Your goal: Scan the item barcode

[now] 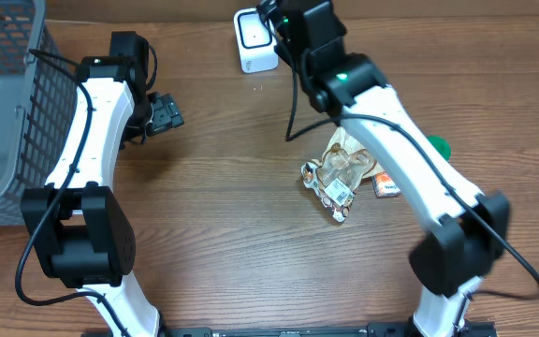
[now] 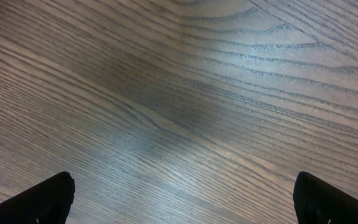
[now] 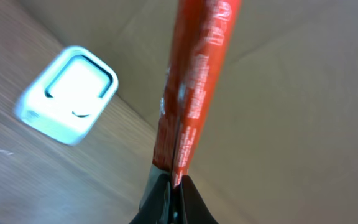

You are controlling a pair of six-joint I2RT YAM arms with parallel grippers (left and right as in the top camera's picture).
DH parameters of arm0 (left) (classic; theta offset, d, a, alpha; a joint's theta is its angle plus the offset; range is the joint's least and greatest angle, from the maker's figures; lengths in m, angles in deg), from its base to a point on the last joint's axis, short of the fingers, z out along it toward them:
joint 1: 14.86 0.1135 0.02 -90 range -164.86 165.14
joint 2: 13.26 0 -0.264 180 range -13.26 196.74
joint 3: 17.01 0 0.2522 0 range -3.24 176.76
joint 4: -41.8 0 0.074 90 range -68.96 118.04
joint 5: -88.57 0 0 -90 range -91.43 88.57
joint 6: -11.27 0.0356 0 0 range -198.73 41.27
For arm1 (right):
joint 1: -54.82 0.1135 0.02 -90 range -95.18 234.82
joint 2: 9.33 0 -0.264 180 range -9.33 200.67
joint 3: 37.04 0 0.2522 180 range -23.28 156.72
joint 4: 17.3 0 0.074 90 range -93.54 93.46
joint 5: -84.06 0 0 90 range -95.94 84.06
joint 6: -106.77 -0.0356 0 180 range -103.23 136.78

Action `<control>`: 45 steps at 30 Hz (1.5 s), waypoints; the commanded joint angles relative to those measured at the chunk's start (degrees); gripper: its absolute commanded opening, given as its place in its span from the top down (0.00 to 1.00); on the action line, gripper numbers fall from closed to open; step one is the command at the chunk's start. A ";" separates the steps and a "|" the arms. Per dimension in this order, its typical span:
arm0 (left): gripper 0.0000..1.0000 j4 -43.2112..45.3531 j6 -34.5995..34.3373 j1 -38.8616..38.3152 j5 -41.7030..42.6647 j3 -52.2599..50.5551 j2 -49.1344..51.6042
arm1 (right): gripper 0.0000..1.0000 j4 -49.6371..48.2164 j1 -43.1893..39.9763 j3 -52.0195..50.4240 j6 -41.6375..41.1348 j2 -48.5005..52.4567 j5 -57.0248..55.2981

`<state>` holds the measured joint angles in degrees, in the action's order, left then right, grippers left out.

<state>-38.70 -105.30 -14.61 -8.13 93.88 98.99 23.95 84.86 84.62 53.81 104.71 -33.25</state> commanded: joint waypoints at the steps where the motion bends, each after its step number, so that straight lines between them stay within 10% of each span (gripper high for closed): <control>1: 0.00 -0.04 0.83 0.07 -0.76 0.44 0.15 | 0.97 -5.97 0.15 0.44 17.00 6.93 -9.25; 20: 0.00 -0.04 0.83 0.07 -0.76 0.44 0.15 | 0.93 -27.26 0.09 0.44 26.56 26.86 -18.12; 45: 0.00 -0.04 0.83 0.07 -0.76 0.44 0.15 | 0.97 -36.13 2.47 0.50 19.71 17.05 -21.22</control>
<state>-38.64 -105.30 -14.61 -8.15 93.88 98.99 -11.48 86.08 84.49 76.30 130.00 -53.53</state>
